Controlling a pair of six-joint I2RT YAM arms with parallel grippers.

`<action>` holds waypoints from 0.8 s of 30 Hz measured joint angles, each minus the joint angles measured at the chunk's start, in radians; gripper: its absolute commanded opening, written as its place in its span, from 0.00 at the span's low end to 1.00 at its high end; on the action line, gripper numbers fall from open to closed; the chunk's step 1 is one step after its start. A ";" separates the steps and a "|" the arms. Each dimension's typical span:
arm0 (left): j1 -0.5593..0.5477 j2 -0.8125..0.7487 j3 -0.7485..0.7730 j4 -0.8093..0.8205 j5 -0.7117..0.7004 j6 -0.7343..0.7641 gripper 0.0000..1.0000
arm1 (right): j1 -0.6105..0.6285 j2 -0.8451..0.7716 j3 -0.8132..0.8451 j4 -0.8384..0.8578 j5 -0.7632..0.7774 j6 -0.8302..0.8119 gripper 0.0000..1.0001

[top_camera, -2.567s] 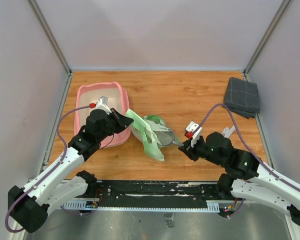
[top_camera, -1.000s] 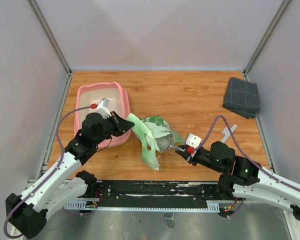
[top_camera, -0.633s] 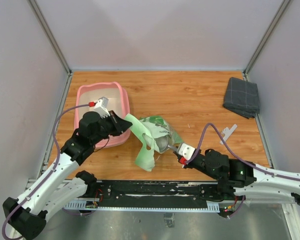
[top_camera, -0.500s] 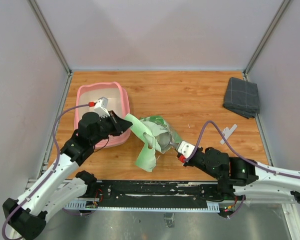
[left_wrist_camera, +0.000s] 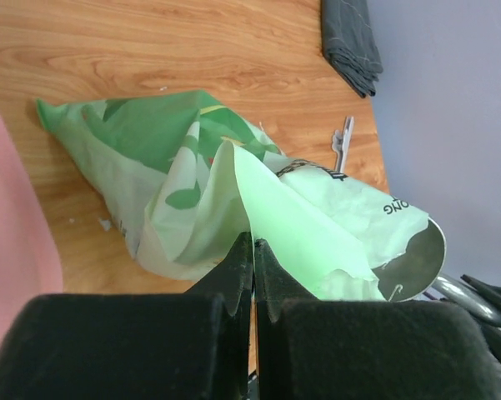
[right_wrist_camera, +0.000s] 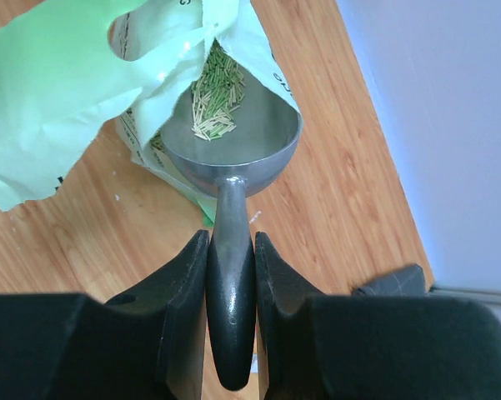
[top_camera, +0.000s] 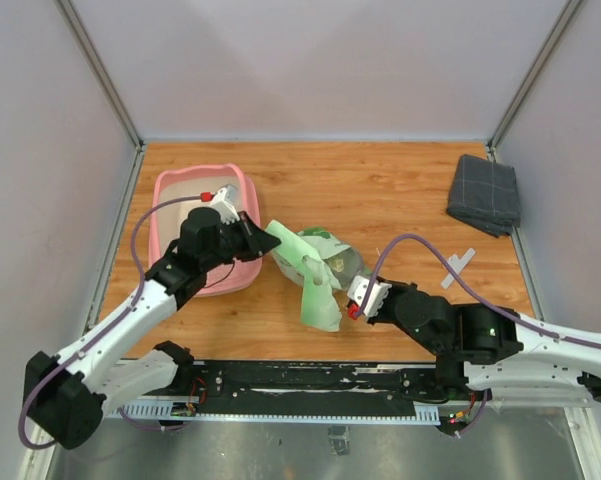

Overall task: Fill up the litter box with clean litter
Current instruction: 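Scoop the cat litter from the cat litter bag.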

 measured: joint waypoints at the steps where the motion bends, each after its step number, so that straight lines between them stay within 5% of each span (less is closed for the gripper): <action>1: 0.000 0.039 0.021 0.012 0.008 0.000 0.00 | -0.002 -0.001 0.005 -0.011 0.012 -0.002 0.01; 14: 0.001 0.316 0.271 0.091 0.088 0.058 0.00 | -0.060 0.183 0.188 -0.218 0.077 0.147 0.01; 19: 0.001 0.239 0.200 0.034 0.080 0.032 0.48 | -0.061 0.208 0.231 -0.326 0.037 0.248 0.01; 24: -0.007 0.111 0.151 -0.085 0.053 -0.007 0.62 | -0.061 0.255 0.233 -0.340 -0.013 0.313 0.01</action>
